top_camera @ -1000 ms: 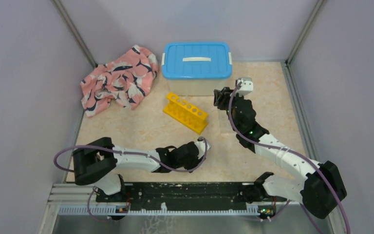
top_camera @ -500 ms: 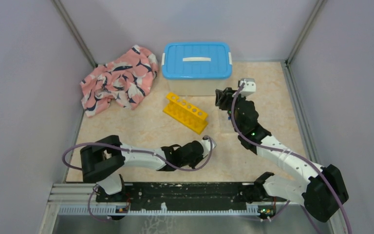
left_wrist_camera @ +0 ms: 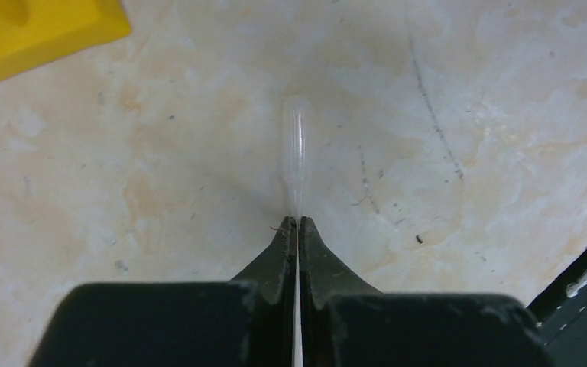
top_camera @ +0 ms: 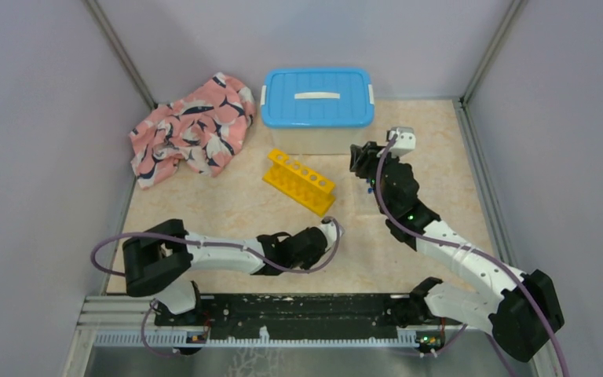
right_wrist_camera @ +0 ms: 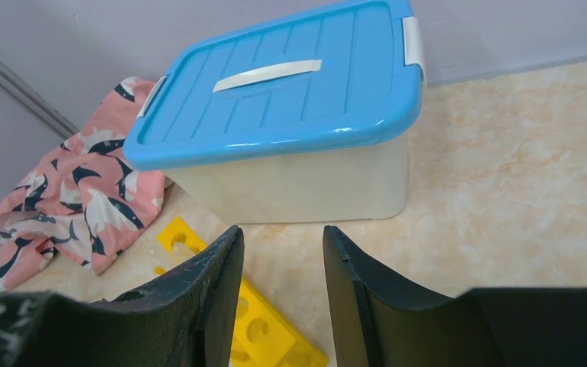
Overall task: Organize the chemistry lab equipment
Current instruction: Pick up the test tube at the center of the board.
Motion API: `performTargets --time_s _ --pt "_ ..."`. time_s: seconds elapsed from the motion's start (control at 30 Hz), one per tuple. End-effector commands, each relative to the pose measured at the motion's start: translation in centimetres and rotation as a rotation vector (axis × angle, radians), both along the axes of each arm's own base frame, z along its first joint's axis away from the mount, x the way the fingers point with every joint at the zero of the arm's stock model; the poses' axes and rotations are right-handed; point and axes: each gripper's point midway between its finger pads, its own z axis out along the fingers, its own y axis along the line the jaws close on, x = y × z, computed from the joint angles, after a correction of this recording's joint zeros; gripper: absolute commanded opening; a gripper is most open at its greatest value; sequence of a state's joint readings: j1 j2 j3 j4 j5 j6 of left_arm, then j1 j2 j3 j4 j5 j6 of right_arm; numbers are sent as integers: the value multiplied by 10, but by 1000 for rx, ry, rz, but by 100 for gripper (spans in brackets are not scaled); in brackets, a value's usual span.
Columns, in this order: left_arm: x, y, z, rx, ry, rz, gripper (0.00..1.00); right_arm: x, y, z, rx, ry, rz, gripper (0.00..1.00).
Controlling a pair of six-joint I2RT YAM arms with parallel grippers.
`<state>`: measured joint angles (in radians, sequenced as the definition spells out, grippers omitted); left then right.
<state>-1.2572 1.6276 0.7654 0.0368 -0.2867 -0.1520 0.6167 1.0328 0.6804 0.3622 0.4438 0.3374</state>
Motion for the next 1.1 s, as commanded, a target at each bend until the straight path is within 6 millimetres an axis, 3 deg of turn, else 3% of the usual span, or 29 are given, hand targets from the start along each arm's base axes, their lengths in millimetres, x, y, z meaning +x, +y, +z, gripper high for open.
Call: performTargets --time_s 0.0,0.27,0.43,0.67,1.07 --pt "14 26 27 6 -86 120 0 -2 -6 25 48 -43 -12 43" --pt "34 27 106 -184 -294 124 0 -11 22 22 47 57 140 44" --pt "38 27 137 -215 -399 55 0 -26 52 17 65 150 313 44" --pt "39 30 161 -249 -469 26 0 -59 78 3 112 268 513 44" --pt "44 32 182 -248 -540 8 0 -96 95 -20 180 371 689 44"
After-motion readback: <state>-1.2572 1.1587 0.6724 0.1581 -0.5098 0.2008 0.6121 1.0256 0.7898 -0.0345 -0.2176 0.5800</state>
